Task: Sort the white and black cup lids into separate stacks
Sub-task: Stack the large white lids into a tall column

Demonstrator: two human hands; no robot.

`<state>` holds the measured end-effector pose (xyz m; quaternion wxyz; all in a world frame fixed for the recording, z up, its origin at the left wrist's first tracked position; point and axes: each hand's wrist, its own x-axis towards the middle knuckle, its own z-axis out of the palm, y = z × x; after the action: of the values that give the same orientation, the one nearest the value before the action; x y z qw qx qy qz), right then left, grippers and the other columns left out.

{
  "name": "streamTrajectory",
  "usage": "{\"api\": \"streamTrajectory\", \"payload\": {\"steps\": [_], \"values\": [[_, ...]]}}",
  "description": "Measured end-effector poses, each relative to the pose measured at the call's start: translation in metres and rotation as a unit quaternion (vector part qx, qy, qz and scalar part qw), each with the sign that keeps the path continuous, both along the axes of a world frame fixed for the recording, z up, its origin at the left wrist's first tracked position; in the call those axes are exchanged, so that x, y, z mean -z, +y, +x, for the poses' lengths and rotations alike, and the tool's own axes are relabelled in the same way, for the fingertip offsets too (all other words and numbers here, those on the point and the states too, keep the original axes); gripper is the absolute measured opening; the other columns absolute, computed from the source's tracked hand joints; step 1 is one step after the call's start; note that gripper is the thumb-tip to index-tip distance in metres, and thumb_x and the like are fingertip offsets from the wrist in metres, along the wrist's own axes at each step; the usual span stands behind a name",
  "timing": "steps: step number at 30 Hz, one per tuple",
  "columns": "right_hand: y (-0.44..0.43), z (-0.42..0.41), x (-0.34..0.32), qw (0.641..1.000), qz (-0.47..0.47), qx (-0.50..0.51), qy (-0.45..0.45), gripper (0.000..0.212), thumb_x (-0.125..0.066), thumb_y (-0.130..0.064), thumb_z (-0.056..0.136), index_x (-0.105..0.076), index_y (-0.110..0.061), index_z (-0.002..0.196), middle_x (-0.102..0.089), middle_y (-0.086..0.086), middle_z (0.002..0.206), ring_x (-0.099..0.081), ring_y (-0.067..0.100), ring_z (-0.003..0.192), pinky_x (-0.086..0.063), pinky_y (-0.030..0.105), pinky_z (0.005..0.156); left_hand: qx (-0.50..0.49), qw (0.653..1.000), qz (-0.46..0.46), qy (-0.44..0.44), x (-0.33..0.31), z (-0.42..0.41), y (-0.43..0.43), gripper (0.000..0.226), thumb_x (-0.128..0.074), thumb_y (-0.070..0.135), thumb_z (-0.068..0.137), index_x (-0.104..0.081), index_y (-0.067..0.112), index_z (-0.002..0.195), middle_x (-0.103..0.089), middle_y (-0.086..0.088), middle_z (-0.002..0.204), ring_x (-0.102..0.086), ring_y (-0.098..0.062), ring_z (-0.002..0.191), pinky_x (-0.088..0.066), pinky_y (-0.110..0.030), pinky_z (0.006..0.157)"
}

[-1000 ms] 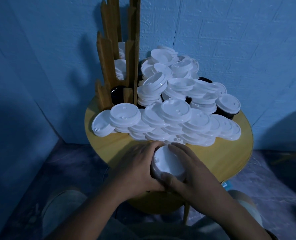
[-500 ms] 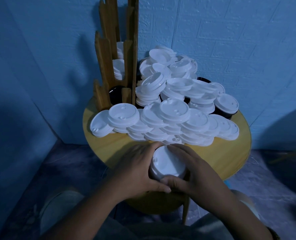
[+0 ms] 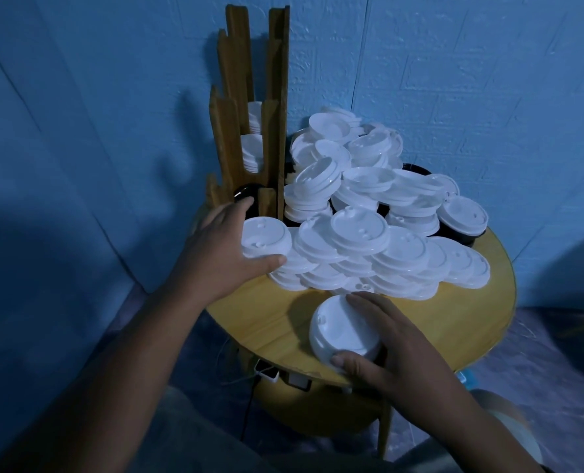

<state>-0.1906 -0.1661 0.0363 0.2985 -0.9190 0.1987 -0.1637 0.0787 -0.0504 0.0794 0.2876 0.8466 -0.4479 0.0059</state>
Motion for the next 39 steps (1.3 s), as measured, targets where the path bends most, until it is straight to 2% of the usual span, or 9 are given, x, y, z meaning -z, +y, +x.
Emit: {"api": "streamTrajectory", "payload": {"steps": [7, 11, 13, 16, 22, 28, 34, 37, 39], "values": [[0.000, 0.000, -0.002, 1.000, 0.000, 0.003, 0.005, 0.092, -0.049, -0.089, 0.071, -0.036, -0.041, 0.148, -0.020, -0.049, 0.140, -0.031, -0.015, 0.126, -0.030, 0.008, 0.100, 0.010, 0.999, -0.043, 0.009, 0.001, -0.001, 0.002, 0.103, -0.085, 0.062, 0.067, -0.033, 0.036, 0.153, -0.046, 0.008, 0.152, -0.041, -0.018, 0.139, -0.043, -0.045, 0.108], [0.000, 0.000, 0.000, 1.000, -0.001, 0.002, -0.001, 0.092, -0.050, -0.088, 0.071, -0.037, -0.039, 0.148, -0.021, -0.048, 0.140, -0.029, -0.019, 0.126, -0.034, 0.016, 0.106, 0.122, 0.980, -0.116, 0.109, -0.012, -0.032, 0.025, 0.105, -0.088, 0.064, 0.057, -0.037, 0.048, 0.147, -0.040, 0.031, 0.148, -0.040, 0.005, 0.136, -0.038, -0.021, 0.103], [-0.001, -0.002, 0.002, 1.000, 0.001, 0.001, -0.008, 0.093, -0.054, -0.087, 0.071, -0.036, -0.038, 0.149, -0.024, -0.040, 0.146, -0.027, -0.014, 0.134, -0.034, 0.024, 0.112, 0.196, 0.964, -0.082, 0.159, -0.011, -0.055, 0.032, 0.104, -0.086, 0.065, 0.056, -0.035, 0.053, 0.146, -0.038, 0.036, 0.148, -0.037, 0.011, 0.137, -0.038, -0.021, 0.107], [0.000, -0.011, -0.002, 0.999, 0.010, 0.017, -0.039, 0.096, -0.058, -0.085, 0.070, -0.030, -0.041, 0.150, -0.022, -0.026, 0.155, -0.021, -0.005, 0.143, -0.027, 0.025, 0.116, 0.252, 0.950, -0.031, 0.180, 0.002, -0.075, 0.032, 0.103, -0.093, 0.047, 0.065, -0.031, 0.052, 0.149, -0.038, 0.038, 0.144, -0.036, 0.008, 0.140, -0.040, -0.029, 0.114], [-0.002, -0.021, -0.020, 0.993, 0.069, -0.043, -0.087, 0.079, -0.068, -0.064, 0.080, -0.035, -0.042, 0.148, -0.034, -0.027, 0.153, -0.028, 0.000, 0.145, -0.031, 0.022, 0.115, 0.305, 0.935, -0.003, 0.178, 0.008, -0.090, 0.020, 0.107, -0.090, 0.029, 0.075, -0.021, 0.048, 0.154, -0.034, 0.033, 0.150, -0.031, 0.005, 0.145, -0.037, -0.023, 0.114], [-0.008, -0.018, -0.006, 0.991, 0.072, 0.033, -0.105, 0.078, -0.069, -0.066, 0.075, -0.041, -0.041, 0.143, -0.045, -0.024, 0.143, -0.041, 0.003, 0.136, -0.042, 0.036, 0.109, 0.268, 0.947, 0.004, 0.175, 0.027, -0.094, 0.014, 0.109, -0.088, 0.039, 0.075, -0.012, 0.061, 0.150, -0.022, 0.038, 0.156, -0.021, 0.014, 0.145, -0.033, -0.025, 0.119], [-0.006, -0.014, 0.002, 0.998, 0.051, 0.035, -0.009, 0.087, -0.058, -0.088, 0.064, -0.023, -0.059, 0.138, -0.026, -0.039, 0.131, -0.031, -0.005, 0.129, -0.036, 0.024, 0.106, 0.178, 0.970, 0.014, 0.168, 0.055, -0.105, 0.016, 0.118, -0.089, 0.049, 0.068, -0.002, 0.066, 0.145, -0.024, 0.036, 0.154, -0.028, 0.003, 0.145, -0.037, -0.040, 0.118], [-0.006, -0.008, -0.001, 0.999, 0.028, 0.032, 0.011, 0.099, -0.057, -0.087, 0.064, -0.028, -0.042, 0.147, -0.026, -0.031, 0.133, -0.031, 0.000, 0.130, -0.037, 0.026, 0.108, 0.172, 0.968, 0.021, 0.182, 0.055, -0.107, 0.011, 0.119, -0.090, 0.045, 0.070, 0.002, 0.065, 0.145, -0.028, 0.039, 0.149, -0.030, 0.004, 0.141, -0.036, -0.036, 0.118], [-0.005, -0.004, -0.005, 0.999, 0.022, 0.019, 0.020, 0.102, -0.056, -0.084, 0.066, -0.025, -0.037, 0.150, -0.021, -0.032, 0.140, -0.024, -0.006, 0.134, -0.028, 0.015, 0.110, 0.174, 0.967, 0.023, 0.185, 0.054, -0.107, 0.010, 0.119, -0.089, 0.048, 0.069, 0.002, 0.066, 0.143, -0.029, 0.032, 0.154, -0.031, 0.001, 0.143, -0.037, -0.039, 0.118]]}}
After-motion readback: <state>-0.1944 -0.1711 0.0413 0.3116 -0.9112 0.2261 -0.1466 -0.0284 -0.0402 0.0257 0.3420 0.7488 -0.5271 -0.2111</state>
